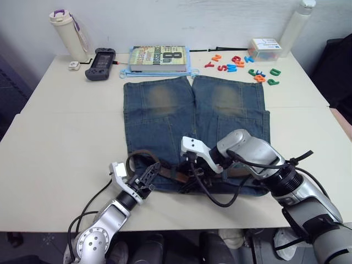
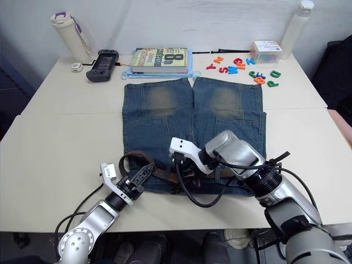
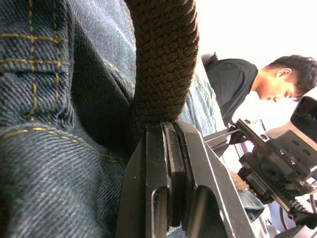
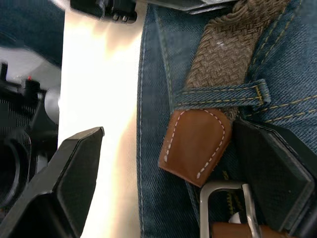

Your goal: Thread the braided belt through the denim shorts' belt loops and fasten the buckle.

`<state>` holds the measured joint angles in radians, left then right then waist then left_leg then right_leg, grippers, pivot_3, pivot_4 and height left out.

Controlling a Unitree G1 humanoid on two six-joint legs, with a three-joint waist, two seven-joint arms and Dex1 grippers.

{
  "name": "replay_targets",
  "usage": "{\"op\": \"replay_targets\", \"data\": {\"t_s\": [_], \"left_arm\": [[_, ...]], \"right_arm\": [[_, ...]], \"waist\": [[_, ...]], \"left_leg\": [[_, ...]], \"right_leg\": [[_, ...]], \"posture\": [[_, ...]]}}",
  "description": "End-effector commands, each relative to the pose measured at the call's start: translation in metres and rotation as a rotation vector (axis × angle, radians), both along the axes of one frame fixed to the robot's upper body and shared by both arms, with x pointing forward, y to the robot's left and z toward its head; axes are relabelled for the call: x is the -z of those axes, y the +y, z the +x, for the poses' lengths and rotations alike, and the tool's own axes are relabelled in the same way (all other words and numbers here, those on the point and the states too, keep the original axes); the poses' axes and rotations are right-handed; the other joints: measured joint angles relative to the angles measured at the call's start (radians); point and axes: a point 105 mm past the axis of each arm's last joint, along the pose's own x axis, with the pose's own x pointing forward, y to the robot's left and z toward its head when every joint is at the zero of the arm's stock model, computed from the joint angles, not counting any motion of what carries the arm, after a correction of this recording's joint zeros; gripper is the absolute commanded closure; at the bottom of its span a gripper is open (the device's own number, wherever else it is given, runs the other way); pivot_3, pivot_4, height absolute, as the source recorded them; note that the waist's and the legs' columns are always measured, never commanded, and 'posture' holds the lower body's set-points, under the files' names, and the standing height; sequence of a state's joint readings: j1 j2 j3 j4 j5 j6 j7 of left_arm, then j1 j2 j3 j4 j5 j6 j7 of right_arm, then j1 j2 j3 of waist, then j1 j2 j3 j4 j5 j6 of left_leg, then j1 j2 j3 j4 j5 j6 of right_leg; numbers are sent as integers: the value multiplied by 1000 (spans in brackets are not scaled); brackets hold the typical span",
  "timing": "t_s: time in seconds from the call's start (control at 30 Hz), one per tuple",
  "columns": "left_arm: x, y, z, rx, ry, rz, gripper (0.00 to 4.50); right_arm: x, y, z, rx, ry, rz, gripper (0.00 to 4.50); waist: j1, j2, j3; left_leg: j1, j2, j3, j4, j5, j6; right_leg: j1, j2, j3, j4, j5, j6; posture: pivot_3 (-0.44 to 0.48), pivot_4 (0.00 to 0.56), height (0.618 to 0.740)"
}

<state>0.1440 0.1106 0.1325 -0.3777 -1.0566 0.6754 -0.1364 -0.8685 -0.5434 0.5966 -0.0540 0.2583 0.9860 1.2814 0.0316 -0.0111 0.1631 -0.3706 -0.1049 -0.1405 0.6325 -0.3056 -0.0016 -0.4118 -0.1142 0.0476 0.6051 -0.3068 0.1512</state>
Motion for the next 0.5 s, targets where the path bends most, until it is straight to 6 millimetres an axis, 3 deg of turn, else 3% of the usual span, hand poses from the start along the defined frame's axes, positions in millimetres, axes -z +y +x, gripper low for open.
{"op": "replay_targets", "data": {"t_s": [0.03,0.07,0.2,0.27,0.3,0.37,0.5], "left_arm": [[12,-1,2,6,49,17,4500],[12,-1,2,6,49,16,4500],[12,1,1,3,48,17,4500],[12,1,1,2,48,19,4500],[12,2,1,1,49,18,4500],[12,1,0,1,49,18,4500],[12,1,0,1,48,18,4500]], "right_arm": [[28,4,-10,103,158,18,32],[33,0,-7,121,151,2,32],[41,-11,0,175,123,-35,1187],[38,-10,1,177,123,-21,2356],[37,-9,1,179,119,-17,2534],[35,-8,2,175,109,-13,3343],[33,-8,3,179,88,-9,3653]], "waist": [[0,0,0],[-1,0,0],[-5,0,-3],[-4,0,-4],[-3,0,-4],[-2,0,-4],[-2,0,-4]], "left_leg": [[0,0,0,0,0,0],[0,0,0,0,0,0],[1,0,0,0,0,0],[2,0,0,0,0,0],[2,0,0,0,0,0],[2,0,0,0,0,0],[2,0,0,0,0,0]], "right_leg": [[0,0,0,0,0,0],[0,0,0,0,0,0],[1,0,0,1,0,0],[2,0,0,1,0,0],[2,0,0,0,0,0],[2,0,0,0,0,0],[2,0,-1,-1,0,0]], "posture": [[0,150,740],[0,150,740],[0,150,740],[0,150,740],[0,150,740],[0,150,740],[0,150,740]]}}
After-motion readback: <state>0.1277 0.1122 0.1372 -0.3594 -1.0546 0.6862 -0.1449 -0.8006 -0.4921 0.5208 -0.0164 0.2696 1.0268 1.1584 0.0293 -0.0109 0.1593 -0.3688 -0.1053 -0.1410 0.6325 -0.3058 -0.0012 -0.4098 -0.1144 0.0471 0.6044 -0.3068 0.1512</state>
